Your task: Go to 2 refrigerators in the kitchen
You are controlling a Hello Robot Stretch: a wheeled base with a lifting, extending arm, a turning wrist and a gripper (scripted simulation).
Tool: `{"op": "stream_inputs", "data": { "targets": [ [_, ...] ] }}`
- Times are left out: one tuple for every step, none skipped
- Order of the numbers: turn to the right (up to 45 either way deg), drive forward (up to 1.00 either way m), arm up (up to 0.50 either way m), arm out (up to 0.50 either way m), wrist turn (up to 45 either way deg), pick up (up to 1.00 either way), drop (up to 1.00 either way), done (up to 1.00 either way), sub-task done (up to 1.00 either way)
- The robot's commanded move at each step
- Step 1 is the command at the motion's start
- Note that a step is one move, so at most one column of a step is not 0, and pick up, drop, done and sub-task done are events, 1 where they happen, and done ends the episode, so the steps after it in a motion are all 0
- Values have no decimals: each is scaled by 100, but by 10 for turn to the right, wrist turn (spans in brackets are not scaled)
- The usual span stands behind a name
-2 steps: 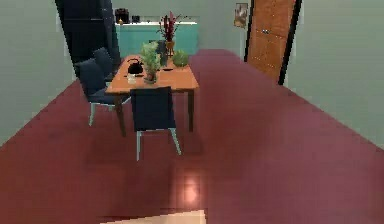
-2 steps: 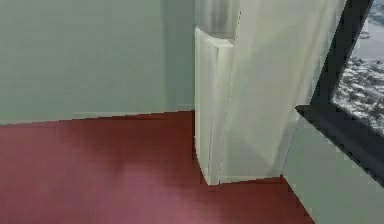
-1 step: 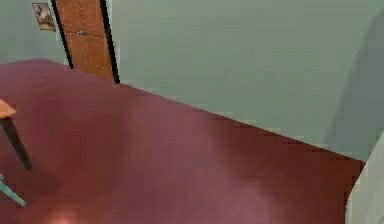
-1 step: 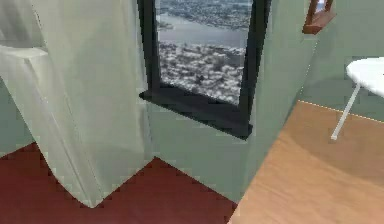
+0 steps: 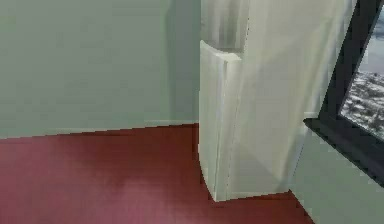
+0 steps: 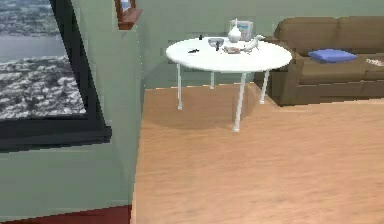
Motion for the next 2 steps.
{"op": "stream_inputs", "data": {
  "targets": [
    [120, 0, 0, 0, 0, 0, 0, 0, 0],
    [0, 5, 0, 0, 0, 0, 0, 0, 0]
  ]
}}
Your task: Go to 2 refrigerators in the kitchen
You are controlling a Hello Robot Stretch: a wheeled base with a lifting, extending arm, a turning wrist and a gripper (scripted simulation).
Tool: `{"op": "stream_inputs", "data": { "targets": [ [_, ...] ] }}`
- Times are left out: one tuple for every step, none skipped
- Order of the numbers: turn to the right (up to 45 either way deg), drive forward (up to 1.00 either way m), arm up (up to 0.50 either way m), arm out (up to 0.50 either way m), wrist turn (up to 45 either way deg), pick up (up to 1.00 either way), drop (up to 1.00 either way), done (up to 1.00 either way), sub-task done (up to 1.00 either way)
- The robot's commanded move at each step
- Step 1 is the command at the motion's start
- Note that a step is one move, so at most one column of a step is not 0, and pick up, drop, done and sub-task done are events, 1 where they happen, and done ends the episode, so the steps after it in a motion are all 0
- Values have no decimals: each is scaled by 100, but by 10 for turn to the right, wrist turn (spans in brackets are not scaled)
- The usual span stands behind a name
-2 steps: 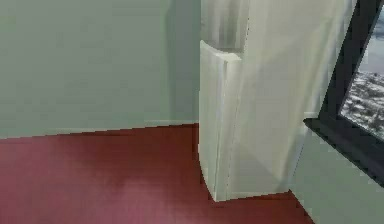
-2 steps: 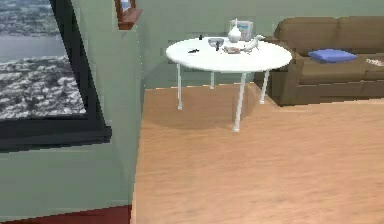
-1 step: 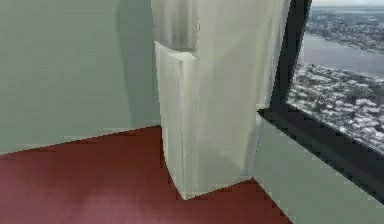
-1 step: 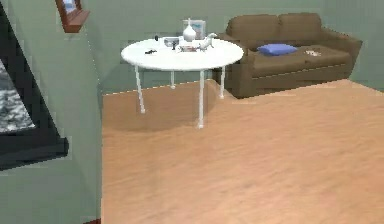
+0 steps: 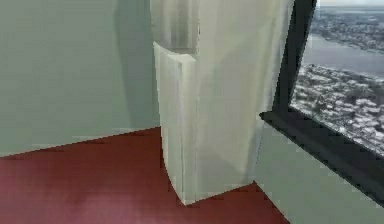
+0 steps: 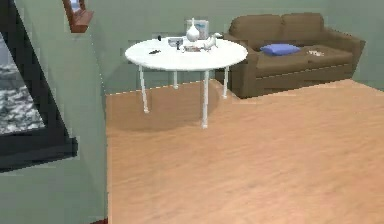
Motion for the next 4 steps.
{"op": "stream_inputs", "data": {
  "targets": [
    [-450, 0, 0, 0, 0, 0, 0, 0, 0],
    [-240, 0, 0, 0, 0, 0, 0, 0, 0],
    [0, 60, 0, 0, 0, 0, 0, 0, 0],
    [-450, 0, 0, 0, 0, 0, 0, 0, 0]
  ]
}}
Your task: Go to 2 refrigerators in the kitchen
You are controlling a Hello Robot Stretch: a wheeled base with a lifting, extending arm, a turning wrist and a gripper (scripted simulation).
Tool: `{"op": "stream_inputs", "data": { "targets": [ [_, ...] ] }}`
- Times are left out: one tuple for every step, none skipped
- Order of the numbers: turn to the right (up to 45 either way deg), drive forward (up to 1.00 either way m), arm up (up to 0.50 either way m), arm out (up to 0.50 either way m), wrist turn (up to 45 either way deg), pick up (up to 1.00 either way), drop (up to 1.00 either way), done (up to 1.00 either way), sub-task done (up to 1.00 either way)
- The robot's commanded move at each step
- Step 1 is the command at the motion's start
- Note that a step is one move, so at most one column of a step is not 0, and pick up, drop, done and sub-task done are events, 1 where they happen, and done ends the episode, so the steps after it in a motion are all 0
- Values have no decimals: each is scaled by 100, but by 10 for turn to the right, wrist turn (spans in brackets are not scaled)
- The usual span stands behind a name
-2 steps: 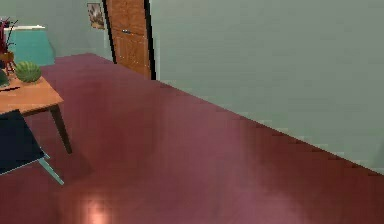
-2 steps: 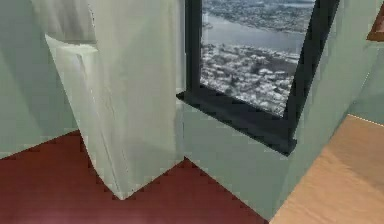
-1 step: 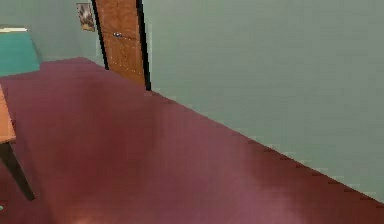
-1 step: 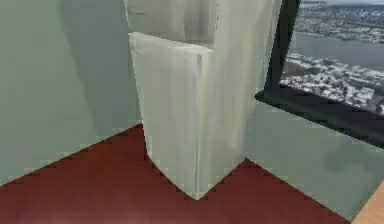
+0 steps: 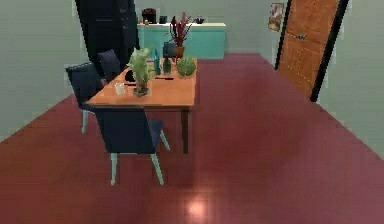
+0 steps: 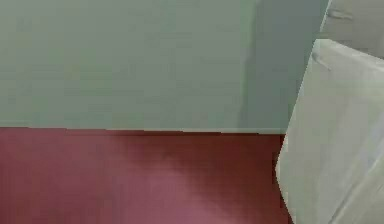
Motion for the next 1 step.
{"op": "stream_inputs", "data": {
  "targets": [
    [-450, 0, 0, 0, 0, 0, 0, 0, 0]
  ]
}}
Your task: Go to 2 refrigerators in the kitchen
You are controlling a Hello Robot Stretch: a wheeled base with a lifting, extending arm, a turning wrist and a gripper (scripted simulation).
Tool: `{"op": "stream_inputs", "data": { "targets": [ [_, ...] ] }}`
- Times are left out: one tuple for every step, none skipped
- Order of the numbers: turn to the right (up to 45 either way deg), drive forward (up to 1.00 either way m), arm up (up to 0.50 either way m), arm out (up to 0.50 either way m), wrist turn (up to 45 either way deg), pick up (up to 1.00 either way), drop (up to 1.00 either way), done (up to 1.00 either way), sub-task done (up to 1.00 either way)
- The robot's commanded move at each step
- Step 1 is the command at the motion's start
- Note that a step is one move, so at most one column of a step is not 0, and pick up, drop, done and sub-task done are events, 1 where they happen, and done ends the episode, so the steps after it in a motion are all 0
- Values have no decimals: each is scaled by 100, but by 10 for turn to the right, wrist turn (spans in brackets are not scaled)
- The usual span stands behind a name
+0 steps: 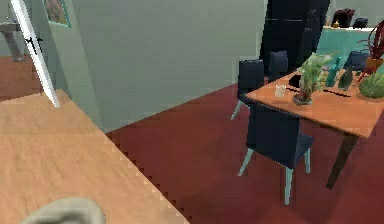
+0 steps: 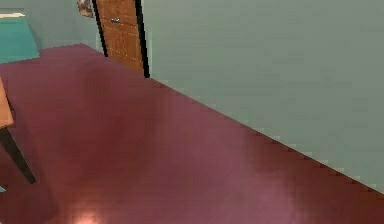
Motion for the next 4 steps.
{"op": "stream_inputs", "data": {
  "targets": [
    [-150, 0, 0, 0, 0, 0, 0, 0, 0],
    [0, 25, 0, 0, 0, 0, 0, 0, 0],
    [180, 0, 0, 0, 0, 0, 0, 0, 0],
    [0, 100, 0, 0, 0, 0, 0, 0, 0]
  ]
}}
